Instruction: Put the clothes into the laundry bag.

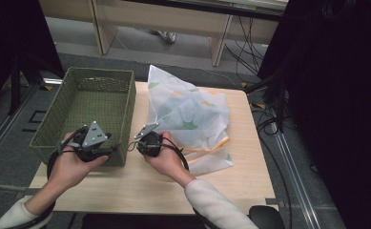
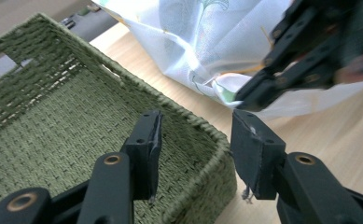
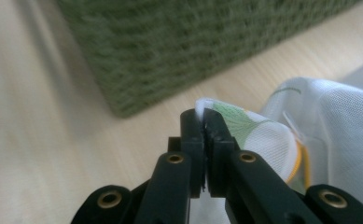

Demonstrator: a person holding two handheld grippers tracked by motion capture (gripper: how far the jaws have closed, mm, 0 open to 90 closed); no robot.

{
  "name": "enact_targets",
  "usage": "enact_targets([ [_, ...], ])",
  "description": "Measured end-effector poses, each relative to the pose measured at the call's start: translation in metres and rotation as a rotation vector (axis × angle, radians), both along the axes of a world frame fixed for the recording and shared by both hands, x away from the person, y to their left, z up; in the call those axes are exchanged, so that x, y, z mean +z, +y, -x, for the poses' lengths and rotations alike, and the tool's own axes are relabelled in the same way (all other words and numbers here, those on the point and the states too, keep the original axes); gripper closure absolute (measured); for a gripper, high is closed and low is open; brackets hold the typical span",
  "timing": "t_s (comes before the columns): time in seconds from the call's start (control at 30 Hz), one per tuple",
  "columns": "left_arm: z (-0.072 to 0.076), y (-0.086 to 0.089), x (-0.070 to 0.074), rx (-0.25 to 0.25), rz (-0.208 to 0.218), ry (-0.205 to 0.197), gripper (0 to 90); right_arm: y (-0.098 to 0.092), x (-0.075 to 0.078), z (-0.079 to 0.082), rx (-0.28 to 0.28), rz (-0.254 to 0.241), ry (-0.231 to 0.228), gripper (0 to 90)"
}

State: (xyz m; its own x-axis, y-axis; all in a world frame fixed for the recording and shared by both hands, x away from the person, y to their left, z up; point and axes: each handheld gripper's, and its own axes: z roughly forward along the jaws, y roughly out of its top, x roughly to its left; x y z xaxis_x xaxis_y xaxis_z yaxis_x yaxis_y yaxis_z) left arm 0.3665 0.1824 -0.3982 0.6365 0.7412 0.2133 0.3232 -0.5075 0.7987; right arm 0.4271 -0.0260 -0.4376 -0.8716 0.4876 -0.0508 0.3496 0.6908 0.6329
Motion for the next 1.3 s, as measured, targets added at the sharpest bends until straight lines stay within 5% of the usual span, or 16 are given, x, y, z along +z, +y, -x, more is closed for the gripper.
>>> enact_targets([
  [0.07,0.000,0.000,0.001,0.005,0.004,-0.009,53.5,-0.002,0.008,0.006,0.044,-0.012,-0.010,89.3],
  [0.13,0.000,0.000,0.003,0.006,0.004,-0.014,53.5,-0.004,0.010,0.010,0.165,-0.016,-0.038,89.3],
  [0.3,-0.001,-0.006,0.003,-0.005,0.000,-0.023,53.5,-0.001,-0.007,0.041,0.304,0.006,0.089,89.4],
  [0.4,-0.002,-0.010,0.003,-0.015,-0.002,-0.026,53.4,0.003,-0.019,0.055,0.371,0.016,0.125,89.4],
  [0.43,-0.002,-0.011,0.003,-0.020,-0.008,-0.028,53.2,0.004,-0.021,0.060,0.363,0.006,0.158,89.3],
  [0.5,-0.001,-0.014,0.003,-0.029,-0.022,-0.035,53.3,0.007,-0.022,0.064,0.381,0.036,0.128,86.1],
  [0.57,0.000,-0.016,0.002,-0.035,-0.029,-0.039,53.2,0.008,-0.017,0.065,0.378,0.032,0.122,71.6],
  [0.67,0.001,-0.018,0.001,-0.049,-0.036,-0.043,53.3,-0.006,0.001,0.060,0.366,0.016,0.075,69.9],
  [0.8,0.002,-0.024,-0.001,-0.093,-0.033,-0.037,53.5,-0.053,0.028,0.048,0.245,-0.003,0.038,67.7],
  [0.97,0.007,-0.044,-0.008,-0.219,-0.044,0.020,49.1,-0.137,0.044,0.026,-0.008,0.011,-0.019,66.6],
  [1.07,0.011,-0.059,-0.016,-0.292,-0.069,0.056,47.4,-0.187,0.044,0.021,-0.163,0.073,0.016,64.0],
  [1.13,0.012,-0.067,-0.022,-0.321,-0.100,0.073,47.1,-0.223,0.036,0.018,-0.256,0.146,0.082,61.1],
  [1.23,0.011,-0.075,-0.033,-0.335,-0.185,0.084,47.2,-0.256,0.015,0.013,-0.392,0.180,0.142,57.2],
  [1.3,0.010,-0.078,-0.038,-0.344,-0.198,0.110,47.3,-0.268,-0.002,0.006,-0.416,0.171,0.188,53.1],
])
